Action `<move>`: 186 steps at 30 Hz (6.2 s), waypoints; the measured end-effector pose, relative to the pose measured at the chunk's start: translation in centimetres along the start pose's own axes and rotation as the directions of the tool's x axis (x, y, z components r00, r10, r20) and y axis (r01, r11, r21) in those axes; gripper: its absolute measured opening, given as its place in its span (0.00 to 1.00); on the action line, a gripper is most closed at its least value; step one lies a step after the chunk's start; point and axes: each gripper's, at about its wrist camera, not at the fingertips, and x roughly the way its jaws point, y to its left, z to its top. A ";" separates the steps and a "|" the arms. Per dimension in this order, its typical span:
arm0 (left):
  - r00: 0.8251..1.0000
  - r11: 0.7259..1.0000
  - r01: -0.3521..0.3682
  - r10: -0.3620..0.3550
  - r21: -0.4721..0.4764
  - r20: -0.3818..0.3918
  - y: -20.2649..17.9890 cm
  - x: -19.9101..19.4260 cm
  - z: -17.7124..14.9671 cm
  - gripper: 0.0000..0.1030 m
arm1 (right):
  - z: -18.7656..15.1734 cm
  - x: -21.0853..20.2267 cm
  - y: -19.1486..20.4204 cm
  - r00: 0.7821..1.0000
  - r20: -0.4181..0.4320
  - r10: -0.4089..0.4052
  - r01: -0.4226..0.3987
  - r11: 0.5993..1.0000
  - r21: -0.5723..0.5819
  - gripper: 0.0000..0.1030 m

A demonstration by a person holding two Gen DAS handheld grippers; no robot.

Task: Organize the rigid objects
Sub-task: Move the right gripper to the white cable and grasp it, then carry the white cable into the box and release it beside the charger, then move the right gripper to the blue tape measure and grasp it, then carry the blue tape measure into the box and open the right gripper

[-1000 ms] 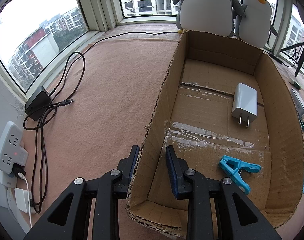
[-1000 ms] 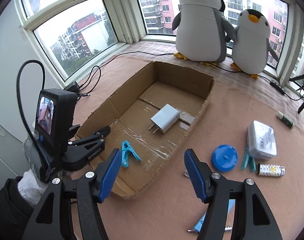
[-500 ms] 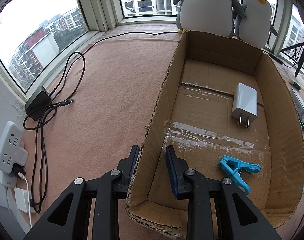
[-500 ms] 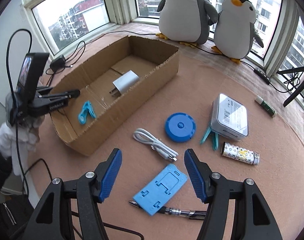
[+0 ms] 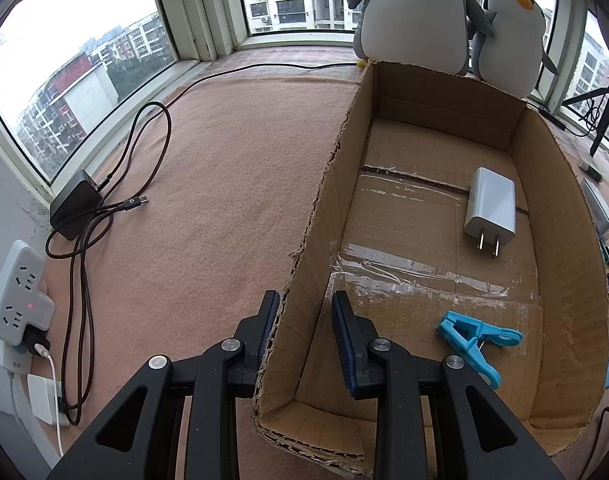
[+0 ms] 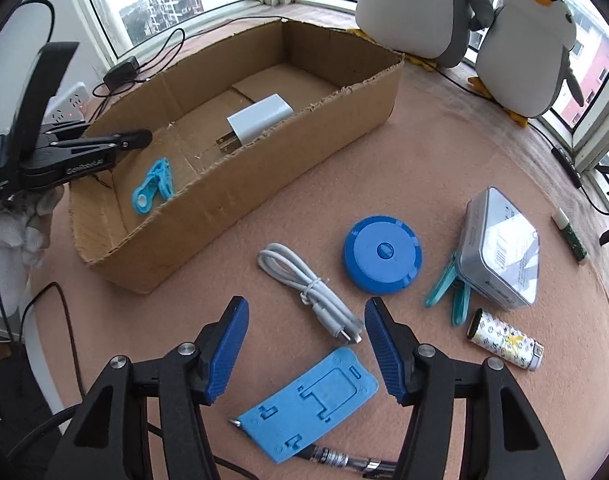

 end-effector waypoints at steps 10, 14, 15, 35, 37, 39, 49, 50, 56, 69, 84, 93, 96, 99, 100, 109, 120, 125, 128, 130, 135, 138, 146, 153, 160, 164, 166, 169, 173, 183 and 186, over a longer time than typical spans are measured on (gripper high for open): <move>1.000 1.000 0.000 0.000 0.000 0.000 0.0 0.0 0.0 0.28 | 1.0 2.2 0.1 0.999 -0.051 -0.002 0.000 1.000 -0.024 0.37; 1.000 1.000 0.000 0.000 0.000 0.000 0.0 0.0 0.0 0.28 | 1.2 2.3 0.2 0.999 -0.052 -0.015 0.013 0.999 -0.032 0.27; 1.000 1.000 0.000 0.000 0.000 0.000 0.0 0.0 0.0 0.28 | 1.3 2.2 0.1 0.999 -0.052 -0.014 0.013 1.000 -0.028 0.24; 1.000 1.000 0.000 0.000 0.000 0.000 0.0 0.0 0.0 0.28 | 1.9 -2.7 -1.6 0.992 0.110 0.053 -0.068 0.988 0.141 0.15; 1.000 1.000 0.001 -0.001 -0.001 0.001 0.0 0.0 0.0 0.28 | 2.7 -3.5 -1.4 0.988 0.141 0.064 -0.085 0.985 0.149 0.15; 1.000 1.000 0.001 -0.001 0.000 0.001 0.0 0.0 0.0 0.28 | 3.5 -4.2 -0.7 0.983 0.169 0.078 -0.104 0.983 0.152 0.15; 1.000 1.000 0.000 0.000 -0.001 0.000 0.0 0.0 0.0 0.28 | 9.0 -3.9 4.1 0.962 0.218 0.165 -0.194 0.973 0.122 0.15; 1.000 1.000 0.000 0.000 0.000 0.001 0.0 0.0 -0.1 0.28 | 9.4 -3.6 4.5 0.962 0.215 0.170 -0.198 0.973 0.119 0.15; 1.000 1.000 0.001 -0.001 -0.001 0.001 0.0 0.0 -0.1 0.28 | 11.4 -1.4 6.6 0.965 0.191 0.179 -0.201 0.974 0.101 0.15; 1.000 1.000 0.001 -0.001 -0.002 0.001 0.0 0.0 0.0 0.28 | 12.5 0.1 7.5 0.972 0.180 0.150 -0.171 0.979 0.107 0.47; 1.000 1.000 -0.001 0.001 -0.001 0.003 -0.1 0.1 0.0 0.28 | 10.7 -3.0 4.5 0.961 0.253 0.113 -0.167 0.965 0.203 0.56; 1.000 1.000 0.000 0.000 0.000 0.005 -0.2 0.1 0.0 0.28 | 6.9 -4.9 -0.8 0.965 0.254 0.064 -0.145 0.937 0.317 0.56; 1.000 1.000 -0.001 0.001 0.001 0.005 -0.2 0.1 0.0 0.28 | 5.5 -4.6 -2.9 0.970 0.234 0.071 -0.154 0.921 0.359 0.56; 1.000 1.000 -0.002 0.002 0.000 0.005 -0.2 0.1 0.0 0.28 | 4.3 -4.1 -4.6 0.974 0.213 0.079 -0.160 0.904 0.396 0.56; 1.000 1.000 -0.001 0.001 0.000 0.005 -0.2 0.1 0.0 0.28 | 4.0 -4.0 -5.0 0.974 0.209 0.082 -0.163 0.899 0.407 0.56; 1.000 1.000 -0.001 0.001 0.000 0.005 -0.2 0.1 -0.1 0.28 | 3.2 -1.5 -7.1 0.981 0.160 0.112 -0.172 0.880 0.442 0.56; 1.000 1.000 0.000 0.000 -0.001 0.005 -0.2 0.1 0.0 0.28 | 3.7 1.6 -7.6 0.995 0.078 0.062 -0.090 0.900 0.427 0.56; 1.000 1.000 -0.001 0.001 -0.001 0.006 -0.2 0.1 0.0 0.28 | 3.6 2.0 -6.7 0.998 0.047 0.027 -0.043 0.923 0.383 0.56; 1.000 1.000 0.000 0.000 0.000 0.006 -0.2 0.1 -0.1 0.28 | 3.6 2.2 -6.0 1.000 0.027 -0.010 0.000 0.939 0.344 0.56; 1.000 1.000 -0.001 0.001 0.000 0.006 -0.2 0.1 0.0 0.28 | 3.4 2.4 -5.6 1.000 0.014 -0.018 0.013 0.945 0.326 0.55; 1.000 1.000 -0.001 0.001 0.000 0.006 -0.2 0.1 0.0 0.28 | 3.3 2.8 -4.1 0.995 -0.014 -0.100 0.100 0.961 0.258 0.47; 1.000 1.000 0.000 0.000 -0.001 0.006 -0.2 0.1 0.0 0.28 | 3.2 2.8 -3.4 0.991 -0.023 -0.130 0.132 0.966 0.222 0.45; 1.000 1.000 0.000 0.000 -0.001 0.006 -0.2 0.1 0.0 0.28 | 2.8 1.7 -3.4 0.993 0.010 -0.115 0.109 0.958 0.267 0.45; 1.000 1.000 0.001 -0.001 -0.001 0.007 -0.2 0.1 0.0 0.28 | 3.0 -2.1 -2.9 0.991 0.107 -0.084 0.046 0.947 0.317 0.45; 1.000 1.000 0.001 -0.001 -0.001 0.007 -0.2 0.1 0.0 0.28 | 4.5 -4.8 -0.7 0.981 0.188 -0.041 -0.013 0.960 0.280 0.45; 1.000 1.000 0.001 -0.001 -0.001 0.007 -0.2 0.0 -0.1 0.28 | 5.4 -5.3 1.2 0.978 0.210 -0.011 -0.042 0.968 0.246 0.45; 1.000 1.000 0.001 -0.001 0.000 0.007 -0.2 0.1 0.0 0.28 | 5.8 -5.3 2.2 0.977 0.215 0.005 -0.054 0.973 0.223 0.45; 1.000 1.000 0.002 -0.002 0.000 0.007 -0.2 0.1 -0.1 0.28 | 6.5 -4.8 3.3 0.978 0.210 0.023 -0.063 0.980 0.190 0.45; 1.000 1.000 0.002 -0.002 0.000 0.007 -0.2 0.1 0.0 0.28 | 7.2 -3.9 4.9 0.979 0.199 0.034 -0.066 0.986 0.156 0.45; 1.000 1.000 0.002 -0.002 0.000 0.007 -0.1 0.1 -0.1 0.28 | 8.1 -1.9 6.8 0.986 0.161 0.030 -0.048 0.993 0.106 0.45; 1.000 1.000 0.003 -0.003 -0.001 0.008 -0.1 0.1 -0.1 0.28 | 8.2 -1.6 6.8 0.987 0.156 0.027 -0.043 0.994 0.104 0.45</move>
